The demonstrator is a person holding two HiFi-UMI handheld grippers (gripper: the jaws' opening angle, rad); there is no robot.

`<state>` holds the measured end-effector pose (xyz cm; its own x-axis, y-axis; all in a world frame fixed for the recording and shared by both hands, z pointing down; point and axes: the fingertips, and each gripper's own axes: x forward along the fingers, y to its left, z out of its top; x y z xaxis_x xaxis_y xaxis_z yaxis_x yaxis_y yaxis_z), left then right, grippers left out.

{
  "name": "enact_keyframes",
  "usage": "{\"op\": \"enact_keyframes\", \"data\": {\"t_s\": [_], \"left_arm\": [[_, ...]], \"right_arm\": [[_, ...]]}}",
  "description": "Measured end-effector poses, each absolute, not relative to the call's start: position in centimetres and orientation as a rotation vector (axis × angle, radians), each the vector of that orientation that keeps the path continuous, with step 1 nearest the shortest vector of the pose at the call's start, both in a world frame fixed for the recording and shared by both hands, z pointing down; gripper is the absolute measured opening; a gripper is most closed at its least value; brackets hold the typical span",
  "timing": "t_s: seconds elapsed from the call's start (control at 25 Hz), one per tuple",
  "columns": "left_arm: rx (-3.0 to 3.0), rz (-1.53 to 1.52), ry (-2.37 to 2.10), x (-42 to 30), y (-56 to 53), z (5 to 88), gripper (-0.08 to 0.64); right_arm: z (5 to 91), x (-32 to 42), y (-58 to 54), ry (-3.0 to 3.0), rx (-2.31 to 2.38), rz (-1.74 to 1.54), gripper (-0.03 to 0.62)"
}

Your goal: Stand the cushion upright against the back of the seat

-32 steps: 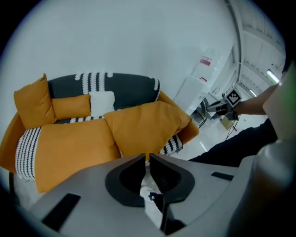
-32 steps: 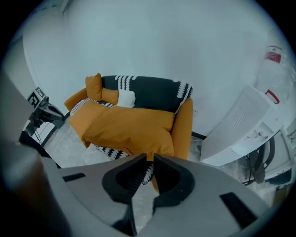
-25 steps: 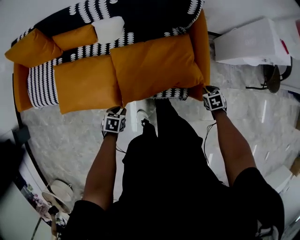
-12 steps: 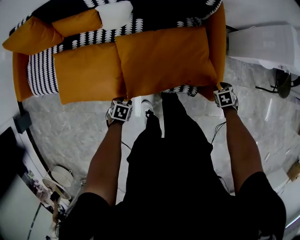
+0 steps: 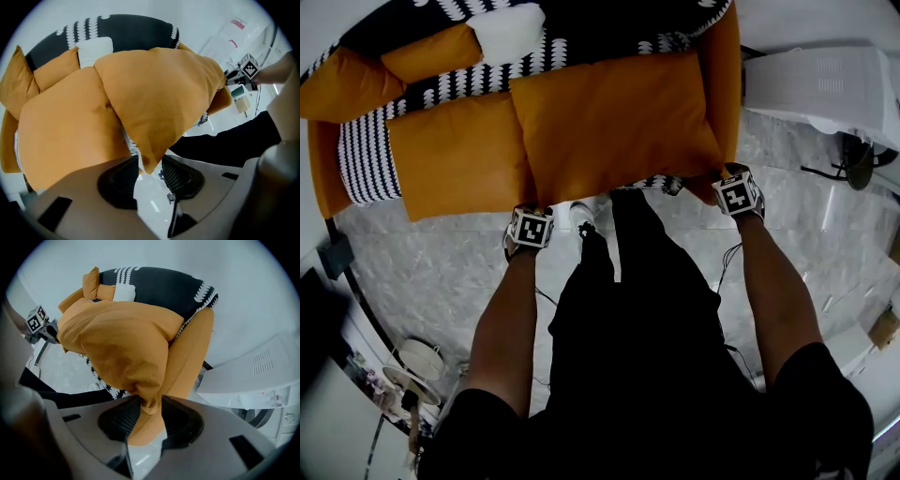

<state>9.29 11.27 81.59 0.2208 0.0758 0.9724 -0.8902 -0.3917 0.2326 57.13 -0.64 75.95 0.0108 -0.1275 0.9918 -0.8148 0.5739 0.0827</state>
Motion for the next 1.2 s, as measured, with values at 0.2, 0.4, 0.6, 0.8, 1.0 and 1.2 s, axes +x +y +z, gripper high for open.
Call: {"op": "enact_keyframes", "data": {"t_s": [0.2, 0.4, 0.6, 0.8, 1.0, 1.2], "left_arm": [[1.640, 1.333, -0.820, 9.6, 10.3, 80.9, 0.095], [1.655, 1.322, -0.861, 9.8, 9.2, 79.0, 0.046], [1.679, 1.298, -0.889, 9.3, 7.6, 76.7, 0.038], [1.719, 1.274, -0.952, 8.3, 5.1, 73.9, 0.035], [1.710, 1.231, -1.057, 7.7, 1.5, 71.2, 0.034], [1.679, 1.174, -1.156, 7.5, -1.3, 69.0, 0.034]], "right_arm": [[75.7, 56.6, -0.5, -1.522, 0.813, 0.649, 0.082], [74.9, 56.1, -1.0, -1.568, 0.836, 0.682, 0.051], [72.5, 55.4, -1.6, -1.627, 0.831, 0.742, 0.043], [69.7, 54.9, -3.7, -1.716, 0.889, 0.771, 0.041], [67.2, 54.7, -6.2, -1.768, 0.934, 0.814, 0.040], [65.1, 54.8, -8.3, -1.835, 0.946, 0.828, 0.040]]}}
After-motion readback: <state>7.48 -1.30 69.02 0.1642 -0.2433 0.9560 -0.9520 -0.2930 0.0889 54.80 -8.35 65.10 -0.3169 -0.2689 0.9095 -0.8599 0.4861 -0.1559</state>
